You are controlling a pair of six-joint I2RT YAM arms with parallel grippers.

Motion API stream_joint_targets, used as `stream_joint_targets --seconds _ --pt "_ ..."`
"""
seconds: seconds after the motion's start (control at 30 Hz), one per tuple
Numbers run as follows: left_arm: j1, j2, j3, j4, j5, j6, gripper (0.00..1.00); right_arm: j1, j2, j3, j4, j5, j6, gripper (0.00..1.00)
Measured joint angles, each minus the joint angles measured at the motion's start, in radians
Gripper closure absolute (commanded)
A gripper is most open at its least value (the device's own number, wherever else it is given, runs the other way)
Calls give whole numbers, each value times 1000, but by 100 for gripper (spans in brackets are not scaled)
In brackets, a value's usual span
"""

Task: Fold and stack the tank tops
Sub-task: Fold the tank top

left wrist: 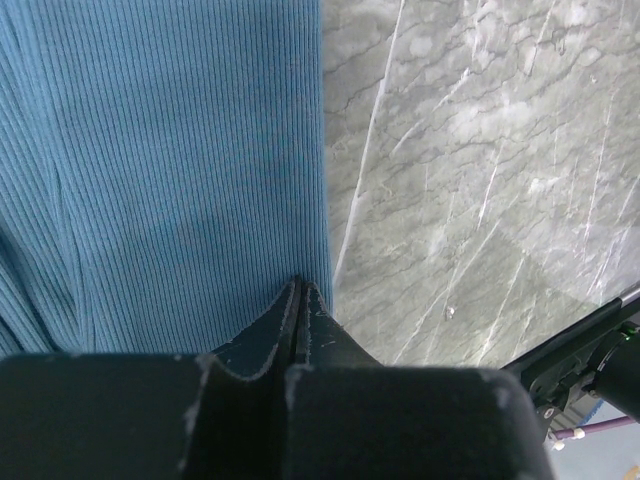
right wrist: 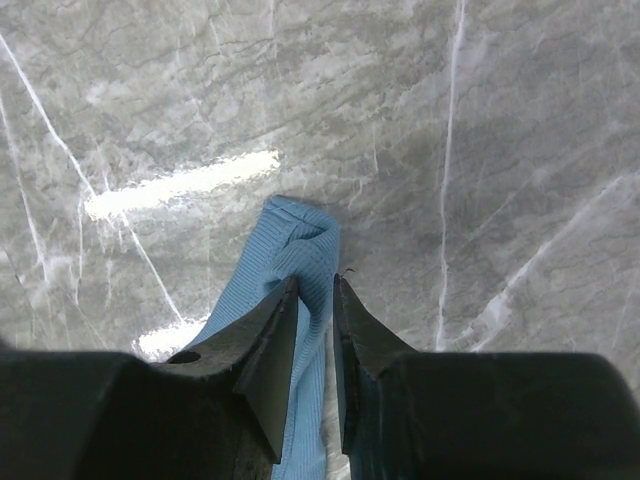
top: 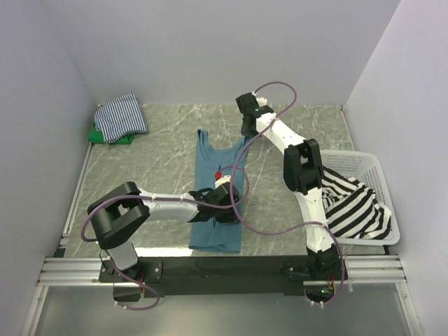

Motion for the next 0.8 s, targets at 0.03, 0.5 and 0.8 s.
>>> stream_joint_targets --seconds 0.03,0.5,0.8 --pt "0 1 0 1 1 0 99 0 0 0 1 -2 0 72" --pt "-3 6 4 2 8 0 99 0 60 68 38 -60 5 70" --pt "-4 21 11 21 29 0 99 2 87 81 45 -100 14 96"
